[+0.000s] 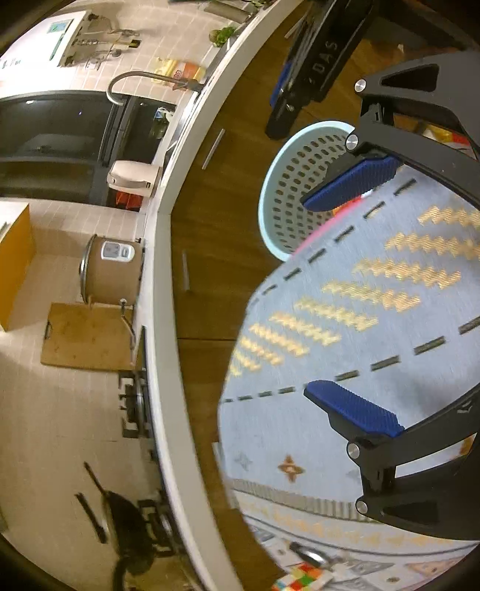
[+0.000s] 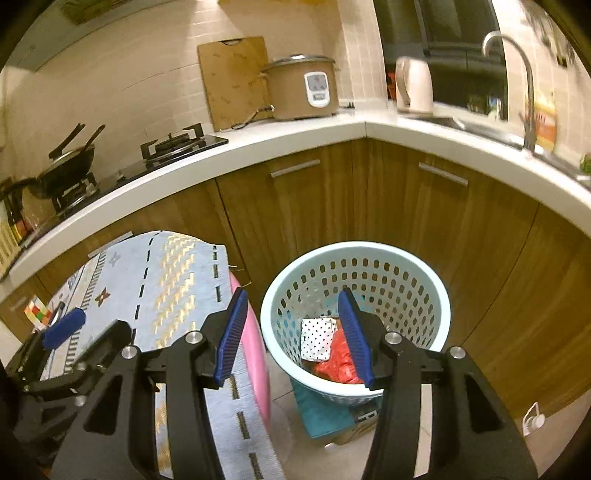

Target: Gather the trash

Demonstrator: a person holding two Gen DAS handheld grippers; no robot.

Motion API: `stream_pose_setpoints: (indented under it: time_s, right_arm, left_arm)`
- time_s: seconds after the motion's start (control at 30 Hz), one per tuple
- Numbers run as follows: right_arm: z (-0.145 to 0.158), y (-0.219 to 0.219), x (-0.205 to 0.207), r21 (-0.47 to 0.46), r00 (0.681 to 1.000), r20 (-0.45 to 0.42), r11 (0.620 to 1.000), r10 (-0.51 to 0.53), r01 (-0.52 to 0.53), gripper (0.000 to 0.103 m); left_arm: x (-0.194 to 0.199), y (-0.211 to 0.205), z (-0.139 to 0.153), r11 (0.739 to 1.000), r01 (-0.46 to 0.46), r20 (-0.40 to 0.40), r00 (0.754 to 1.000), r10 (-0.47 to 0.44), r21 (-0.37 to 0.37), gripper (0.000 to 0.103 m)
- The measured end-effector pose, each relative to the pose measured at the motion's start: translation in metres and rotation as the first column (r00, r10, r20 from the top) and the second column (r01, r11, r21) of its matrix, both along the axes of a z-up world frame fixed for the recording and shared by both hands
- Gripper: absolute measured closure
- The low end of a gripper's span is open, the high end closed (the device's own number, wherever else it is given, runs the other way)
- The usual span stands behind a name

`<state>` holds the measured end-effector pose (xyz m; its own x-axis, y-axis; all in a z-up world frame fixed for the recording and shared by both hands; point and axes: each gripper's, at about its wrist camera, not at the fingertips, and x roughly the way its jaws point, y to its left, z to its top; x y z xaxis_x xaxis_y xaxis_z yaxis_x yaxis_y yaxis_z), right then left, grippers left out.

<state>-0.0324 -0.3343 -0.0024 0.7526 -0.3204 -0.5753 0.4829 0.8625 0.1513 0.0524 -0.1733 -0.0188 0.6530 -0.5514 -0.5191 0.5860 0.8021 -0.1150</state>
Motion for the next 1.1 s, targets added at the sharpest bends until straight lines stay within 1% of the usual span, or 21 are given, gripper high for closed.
stream_pose_setpoints:
  time_s: [0.07,0.17,0.2,0.23,0.3,0.37,0.43,0.6,0.7,1.1]
  right_arm:
    - [0.002,0.007,-0.003,-0.020,1.000,0.007,1.000,-0.007,0.007,0.056]
    - [0.003,0.013,-0.011,-0.039,1.000,0.025,0.999,-0.017,0.018,0.056]
    - [0.003,0.014,-0.013,-0.041,0.999,0.030,0.999,-0.022,0.023,0.056]
    - [0.002,0.014,-0.014,-0.039,0.999,0.033,0.999,-0.025,0.026,0.056]
    - [-0.002,0.014,-0.016,-0.028,0.999,0.030,0.999,-0.032,0.033,0.056]
    - [-0.006,0.015,-0.019,-0.040,0.999,0.025,0.998,-0.039,0.040,0.055]
    - [-0.012,0.017,-0.022,-0.051,0.999,0.012,0.997,-0.050,0.051,0.051]
    - [-0.029,0.015,-0.026,-0.044,0.998,-0.015,0.997,-0.058,0.057,0.051]
    - [-0.037,0.013,-0.026,-0.037,0.998,-0.030,0.998,-0.057,0.056,0.051]
    - [-0.040,0.009,-0.025,-0.045,0.997,-0.037,0.997,-0.070,0.068,0.051]
  left_arm:
    - [0.001,0.005,-0.010,1.000,-0.015,-0.020,1.000,0.015,-0.013,0.013]
    - [-0.002,0.013,-0.018,0.999,-0.041,-0.003,0.999,0.041,-0.018,0.013]
    - [-0.002,0.014,-0.018,0.999,-0.047,0.001,0.999,0.047,-0.022,0.013]
    - [-0.004,0.016,-0.015,0.998,-0.052,0.022,0.998,0.053,-0.036,0.013]
    - [-0.009,0.018,-0.014,0.997,-0.074,0.057,0.995,0.076,-0.038,0.012]
    - [-0.010,0.017,-0.013,0.997,-0.070,0.065,0.995,0.072,-0.039,0.012]
    - [-0.012,0.018,-0.012,0.997,-0.071,0.072,0.995,0.074,-0.043,0.009]
    - [-0.016,0.021,-0.010,0.995,-0.078,0.091,0.992,0.083,-0.057,0.008]
    - [-0.017,0.021,-0.010,0.996,-0.078,0.098,0.992,0.083,-0.052,0.008]
    - [-0.015,0.019,-0.011,0.995,-0.090,0.088,0.992,0.093,-0.039,0.008]
